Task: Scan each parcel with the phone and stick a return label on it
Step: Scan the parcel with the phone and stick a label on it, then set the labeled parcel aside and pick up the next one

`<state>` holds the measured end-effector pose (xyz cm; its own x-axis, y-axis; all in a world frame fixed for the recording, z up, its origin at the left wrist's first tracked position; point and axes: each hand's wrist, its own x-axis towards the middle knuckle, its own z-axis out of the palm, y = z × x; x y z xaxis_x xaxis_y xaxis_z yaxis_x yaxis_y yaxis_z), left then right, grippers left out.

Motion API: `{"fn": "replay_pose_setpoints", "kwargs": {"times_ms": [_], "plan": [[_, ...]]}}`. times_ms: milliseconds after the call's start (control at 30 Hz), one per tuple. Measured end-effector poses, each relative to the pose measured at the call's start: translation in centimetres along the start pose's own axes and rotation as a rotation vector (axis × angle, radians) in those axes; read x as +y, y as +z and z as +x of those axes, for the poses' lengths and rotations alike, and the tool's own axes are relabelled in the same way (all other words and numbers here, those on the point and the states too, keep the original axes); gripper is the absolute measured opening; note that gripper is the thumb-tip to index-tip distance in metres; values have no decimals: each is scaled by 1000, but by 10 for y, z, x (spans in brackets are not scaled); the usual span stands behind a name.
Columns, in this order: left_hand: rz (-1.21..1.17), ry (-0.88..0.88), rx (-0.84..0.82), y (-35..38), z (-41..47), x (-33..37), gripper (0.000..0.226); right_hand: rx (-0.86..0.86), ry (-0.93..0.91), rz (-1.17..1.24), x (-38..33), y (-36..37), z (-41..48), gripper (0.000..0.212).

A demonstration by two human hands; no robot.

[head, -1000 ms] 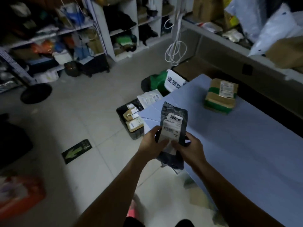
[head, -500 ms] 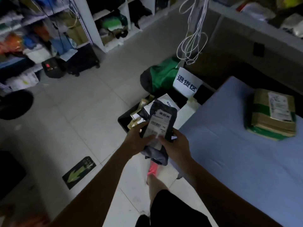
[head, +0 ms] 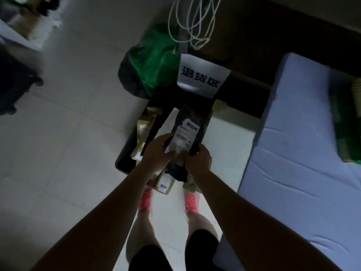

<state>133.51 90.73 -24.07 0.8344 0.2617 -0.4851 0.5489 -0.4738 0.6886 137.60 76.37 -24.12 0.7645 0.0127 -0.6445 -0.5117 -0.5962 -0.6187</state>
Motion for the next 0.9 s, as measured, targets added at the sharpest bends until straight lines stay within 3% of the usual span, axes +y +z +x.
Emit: {"fn": "replay_pose_setpoints", "kwargs": {"times_ms": [233, 433, 633, 767, 900], "plan": [[59, 22, -36, 35, 104, -60, 61, 119, 73, -53, 17, 59, 94, 57], [226, 91, -19, 44, 95, -72, 66, 171, 134, -198, 29, 68, 92, 59], [544, 250, -51, 0, 47, -18, 48, 133, 30, -412, -4, 33, 16, 44], [710, 457, -49, -27, 8, 49, 40, 213, -119, -505, -31, -9, -45, 43], [798, 648, -67, -29, -39, 124, 51, 330, -226, -574, -50, -65, -95, 44]]}}
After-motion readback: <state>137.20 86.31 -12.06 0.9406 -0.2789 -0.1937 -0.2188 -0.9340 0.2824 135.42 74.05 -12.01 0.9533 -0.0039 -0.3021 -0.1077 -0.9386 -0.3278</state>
